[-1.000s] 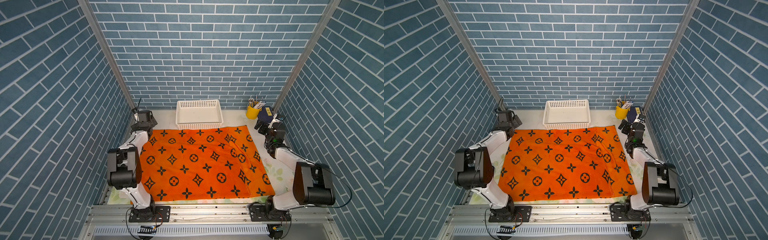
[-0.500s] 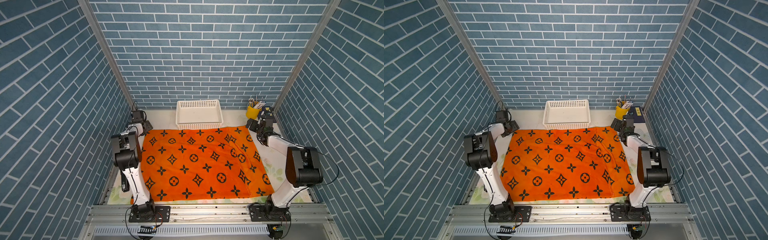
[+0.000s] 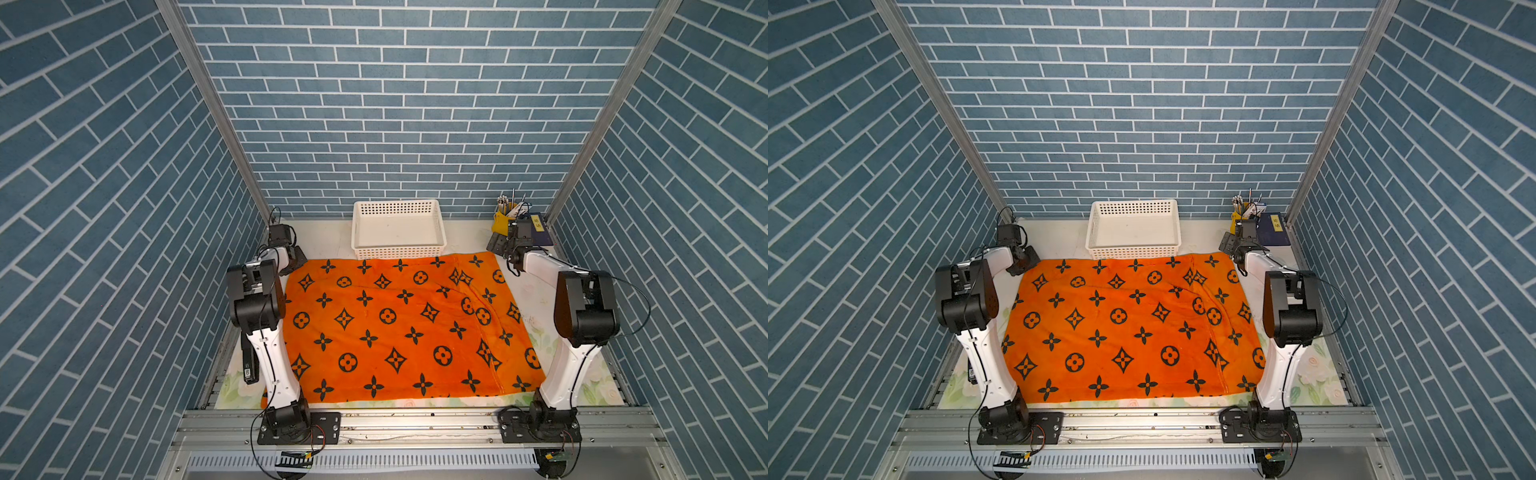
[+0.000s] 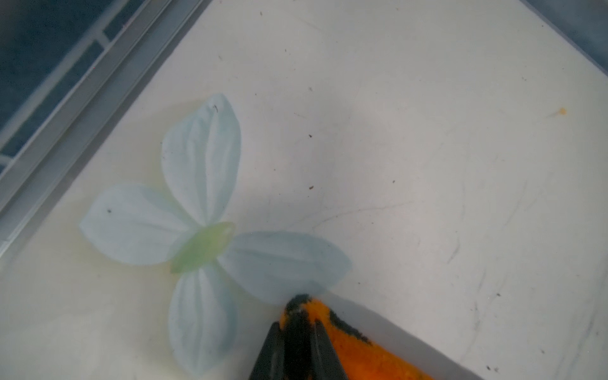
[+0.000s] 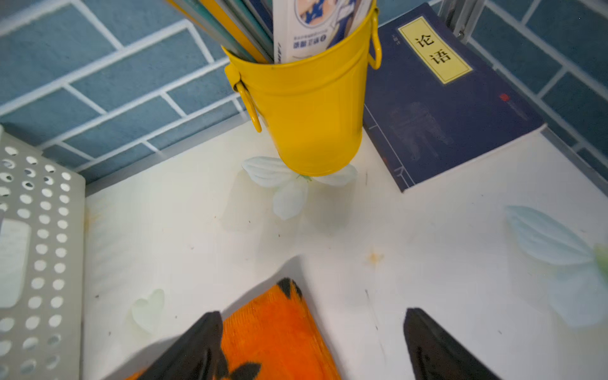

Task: Roll up the pillowcase
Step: Fold the pillowcase at the center of the board.

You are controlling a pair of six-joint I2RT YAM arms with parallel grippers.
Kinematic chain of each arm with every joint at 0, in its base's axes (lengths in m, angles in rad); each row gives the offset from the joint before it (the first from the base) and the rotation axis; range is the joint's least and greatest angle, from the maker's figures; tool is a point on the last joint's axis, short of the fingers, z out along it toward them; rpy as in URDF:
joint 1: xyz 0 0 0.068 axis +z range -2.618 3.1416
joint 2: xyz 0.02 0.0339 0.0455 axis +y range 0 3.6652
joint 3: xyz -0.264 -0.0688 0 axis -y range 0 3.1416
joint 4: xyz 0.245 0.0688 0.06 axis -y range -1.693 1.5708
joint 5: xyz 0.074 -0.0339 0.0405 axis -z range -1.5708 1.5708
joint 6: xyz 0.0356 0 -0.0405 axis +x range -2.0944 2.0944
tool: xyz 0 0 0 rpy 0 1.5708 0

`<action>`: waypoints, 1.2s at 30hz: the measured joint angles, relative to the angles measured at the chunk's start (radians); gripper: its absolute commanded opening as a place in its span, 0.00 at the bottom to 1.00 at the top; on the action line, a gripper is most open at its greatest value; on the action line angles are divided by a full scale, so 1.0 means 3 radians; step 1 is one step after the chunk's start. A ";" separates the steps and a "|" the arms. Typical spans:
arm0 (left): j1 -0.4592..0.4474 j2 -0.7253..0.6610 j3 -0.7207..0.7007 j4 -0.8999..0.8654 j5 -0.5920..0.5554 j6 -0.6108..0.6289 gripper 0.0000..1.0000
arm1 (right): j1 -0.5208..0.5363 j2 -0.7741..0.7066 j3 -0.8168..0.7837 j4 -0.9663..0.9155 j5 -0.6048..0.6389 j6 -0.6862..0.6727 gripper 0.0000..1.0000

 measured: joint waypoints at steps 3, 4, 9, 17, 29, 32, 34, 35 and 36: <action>0.0000 -0.0027 -0.0064 0.0066 0.0017 -0.0020 0.06 | 0.0003 0.0230 0.0277 -0.0179 -0.0039 -0.0001 0.58; 0.0000 -0.0038 -0.0088 0.0089 0.0020 -0.0024 0.06 | 0.0003 0.0313 0.0367 -0.0200 -0.0064 0.0039 0.56; 0.0000 -0.0053 -0.0128 0.0139 0.0039 -0.0023 0.06 | 0.0003 0.0487 0.0509 -0.0305 -0.0136 0.0132 0.53; 0.0000 -0.0066 -0.0161 0.0183 0.0067 -0.0024 0.06 | 0.0003 0.0827 0.0715 -0.0407 -0.0182 0.0233 0.50; 0.0003 -0.0076 -0.0177 0.0191 0.0090 -0.0025 0.00 | 0.0003 0.0919 0.0855 -0.0490 -0.0245 0.0306 0.00; 0.0003 -0.0120 -0.0223 0.0192 0.0092 -0.0036 0.00 | 0.0003 0.0851 0.0745 -0.0429 -0.0249 0.0278 0.00; 0.0003 -0.0205 -0.0304 0.0187 0.0089 -0.0050 0.00 | -0.0005 0.0736 0.0605 -0.0411 -0.0252 0.0247 0.00; 0.0003 -0.0268 -0.0355 0.0183 0.0089 -0.0061 0.00 | -0.0017 0.0643 0.0514 -0.0404 -0.0254 0.0238 0.00; 0.0003 -0.0324 -0.0388 0.0175 0.0088 -0.0066 0.00 | -0.0020 0.0565 0.0450 -0.0397 -0.0258 0.0234 0.00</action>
